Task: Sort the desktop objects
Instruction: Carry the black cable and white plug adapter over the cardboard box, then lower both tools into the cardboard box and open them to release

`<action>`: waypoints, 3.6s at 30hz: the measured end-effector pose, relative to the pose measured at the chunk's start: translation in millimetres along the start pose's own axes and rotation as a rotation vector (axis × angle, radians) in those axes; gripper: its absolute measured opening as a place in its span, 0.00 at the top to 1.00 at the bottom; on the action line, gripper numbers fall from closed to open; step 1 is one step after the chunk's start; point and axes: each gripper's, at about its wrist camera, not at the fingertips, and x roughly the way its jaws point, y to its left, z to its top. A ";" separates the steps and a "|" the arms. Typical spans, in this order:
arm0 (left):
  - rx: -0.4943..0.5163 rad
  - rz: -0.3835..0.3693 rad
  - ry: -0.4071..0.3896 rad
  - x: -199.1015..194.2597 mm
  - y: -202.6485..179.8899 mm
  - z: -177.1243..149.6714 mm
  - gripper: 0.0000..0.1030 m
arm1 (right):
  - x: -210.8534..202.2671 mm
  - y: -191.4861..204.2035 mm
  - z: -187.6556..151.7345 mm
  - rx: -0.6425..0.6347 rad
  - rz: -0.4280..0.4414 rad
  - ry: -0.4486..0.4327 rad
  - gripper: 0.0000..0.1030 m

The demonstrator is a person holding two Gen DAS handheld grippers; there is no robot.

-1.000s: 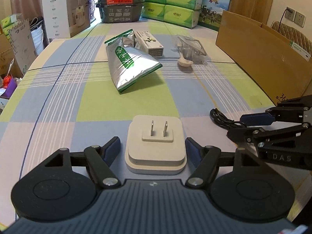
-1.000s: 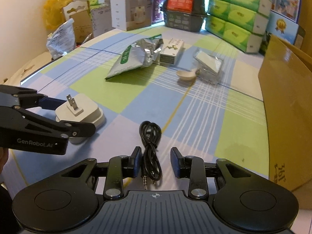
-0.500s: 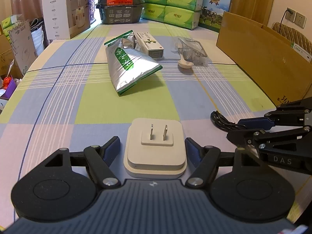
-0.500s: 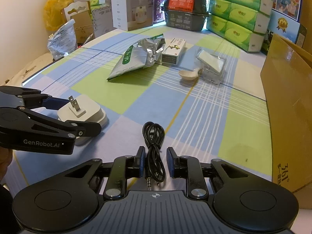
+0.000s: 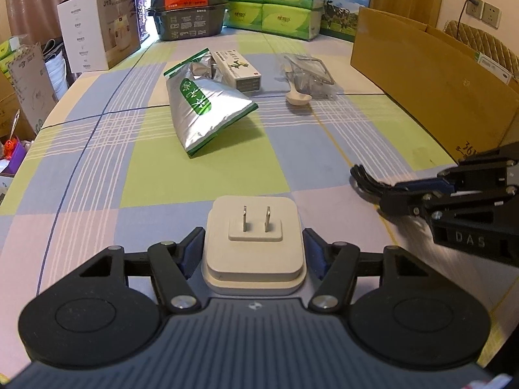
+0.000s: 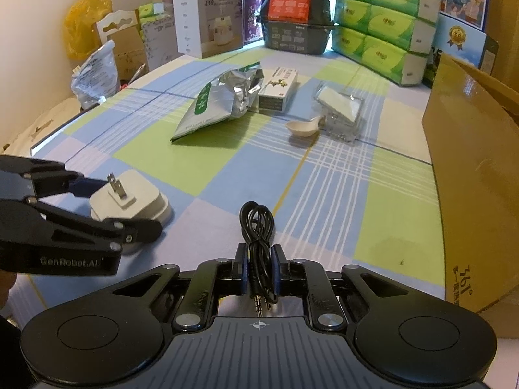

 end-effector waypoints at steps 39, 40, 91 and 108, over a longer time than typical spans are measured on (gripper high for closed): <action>-0.057 -0.104 -0.158 -138.2 -105.8 15.6 0.42 | -202.8 -44.3 -43.8 0.285 -0.184 -0.228 0.90; -0.053 -0.107 -0.163 -141.2 -109.7 16.8 0.42 | -206.7 -46.6 -45.8 0.288 -0.189 -0.232 0.90; 0.109 -0.229 -0.198 -110.4 -224.5 100.0 0.42 | -251.8 -150.6 -38.6 0.349 -0.308 -0.309 0.90; 0.198 -0.274 -0.143 -38.6 -254.2 148.2 0.42 | -222.5 -191.2 -18.6 0.336 -0.334 -0.275 0.90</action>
